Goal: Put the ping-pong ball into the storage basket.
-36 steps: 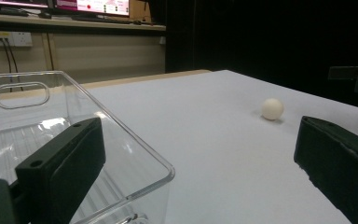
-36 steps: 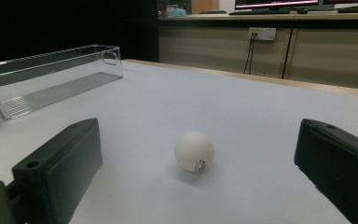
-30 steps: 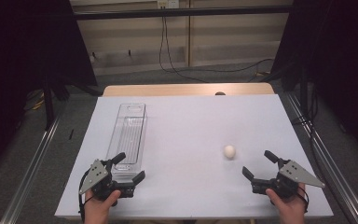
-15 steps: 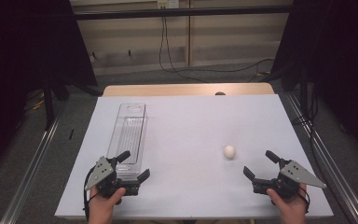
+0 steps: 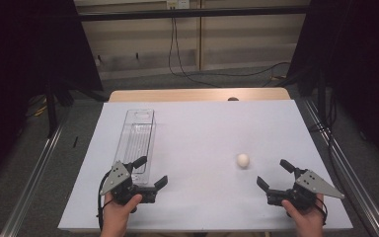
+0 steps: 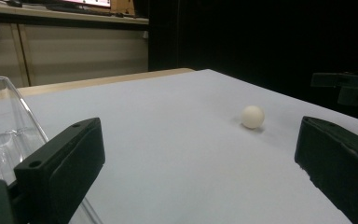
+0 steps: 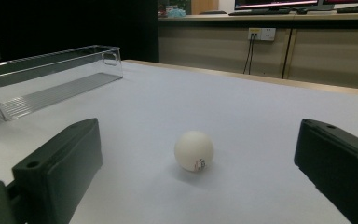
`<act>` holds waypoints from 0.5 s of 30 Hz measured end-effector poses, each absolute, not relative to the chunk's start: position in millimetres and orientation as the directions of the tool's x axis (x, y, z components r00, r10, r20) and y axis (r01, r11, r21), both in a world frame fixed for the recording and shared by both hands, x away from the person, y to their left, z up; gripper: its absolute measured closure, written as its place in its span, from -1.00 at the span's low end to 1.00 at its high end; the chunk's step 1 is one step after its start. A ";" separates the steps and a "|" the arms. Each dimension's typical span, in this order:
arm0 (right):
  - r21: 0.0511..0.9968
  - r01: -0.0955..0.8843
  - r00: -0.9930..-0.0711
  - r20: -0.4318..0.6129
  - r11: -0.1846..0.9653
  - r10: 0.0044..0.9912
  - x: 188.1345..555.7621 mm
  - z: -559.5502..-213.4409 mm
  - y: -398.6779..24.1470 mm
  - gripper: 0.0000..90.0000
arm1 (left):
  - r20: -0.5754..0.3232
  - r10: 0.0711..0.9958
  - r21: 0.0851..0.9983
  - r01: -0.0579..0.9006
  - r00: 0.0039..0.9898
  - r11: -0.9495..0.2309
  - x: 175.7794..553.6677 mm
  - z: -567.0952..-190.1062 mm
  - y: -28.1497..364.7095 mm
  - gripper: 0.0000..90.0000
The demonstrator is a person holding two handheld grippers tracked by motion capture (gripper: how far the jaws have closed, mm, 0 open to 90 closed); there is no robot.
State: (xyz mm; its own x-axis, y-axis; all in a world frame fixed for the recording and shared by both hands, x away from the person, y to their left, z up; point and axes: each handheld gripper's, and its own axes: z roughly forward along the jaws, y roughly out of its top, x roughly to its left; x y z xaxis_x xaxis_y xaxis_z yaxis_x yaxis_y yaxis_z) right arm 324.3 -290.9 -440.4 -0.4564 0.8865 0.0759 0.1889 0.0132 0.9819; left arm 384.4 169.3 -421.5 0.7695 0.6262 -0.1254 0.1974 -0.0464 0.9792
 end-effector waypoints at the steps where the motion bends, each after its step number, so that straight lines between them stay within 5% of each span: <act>1: 0.982 0.190 -0.457 0.076 0.013 0.886 324.3 -440.4 -291.0 -0.99 | -0.148 0.631 0.977 0.212 0.761 -0.027 383.8 -421.2 166.6 -0.96; 15: 0.983 0.186 -0.454 0.074 0.013 0.888 323.7 -440.0 -292.3 -0.99 | -0.137 0.609 0.976 0.211 0.781 -0.052 391.6 -420.0 144.9 -0.96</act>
